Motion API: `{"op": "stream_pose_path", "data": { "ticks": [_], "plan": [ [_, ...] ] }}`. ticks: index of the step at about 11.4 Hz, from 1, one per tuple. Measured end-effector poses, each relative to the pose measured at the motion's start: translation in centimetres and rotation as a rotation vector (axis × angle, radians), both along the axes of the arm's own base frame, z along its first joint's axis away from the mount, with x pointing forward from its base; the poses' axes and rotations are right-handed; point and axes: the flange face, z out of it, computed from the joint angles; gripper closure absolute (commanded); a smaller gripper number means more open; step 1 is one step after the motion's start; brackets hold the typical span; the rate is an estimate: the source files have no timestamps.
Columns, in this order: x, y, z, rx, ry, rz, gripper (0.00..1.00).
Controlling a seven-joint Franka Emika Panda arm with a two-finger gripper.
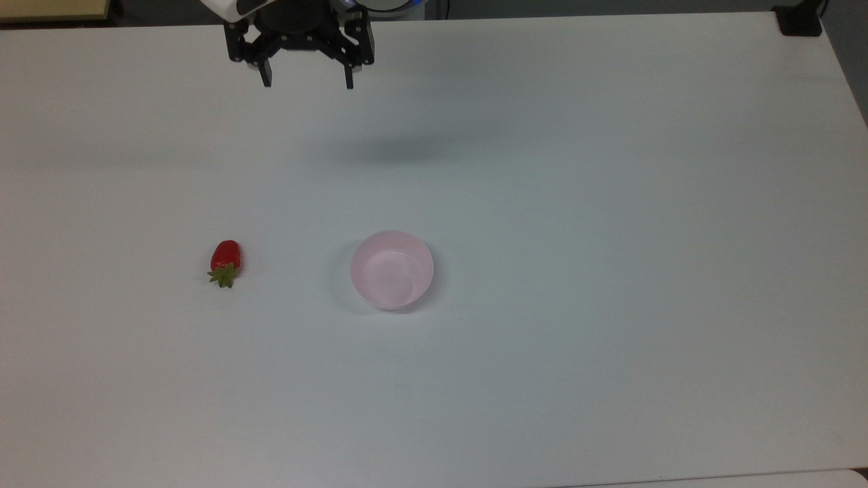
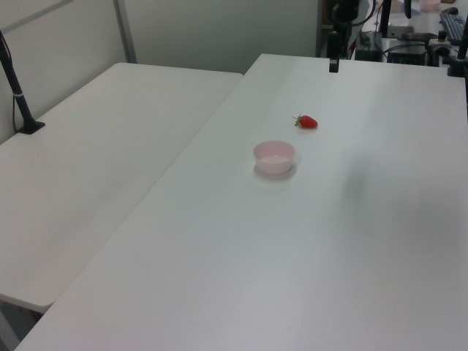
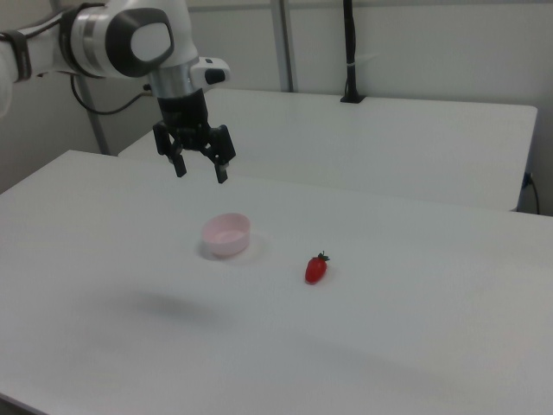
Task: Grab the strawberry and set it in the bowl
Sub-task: 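Move the open gripper down over the red strawberry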
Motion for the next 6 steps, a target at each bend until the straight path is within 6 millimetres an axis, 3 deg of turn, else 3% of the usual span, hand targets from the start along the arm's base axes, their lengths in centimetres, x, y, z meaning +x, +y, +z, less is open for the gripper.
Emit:
{"op": "stream_pose_path", "data": {
  "ticks": [6],
  "plan": [
    [3.6, -4.2, -5.7, -0.019, -0.032, 0.047, 0.00]
  ]
}}
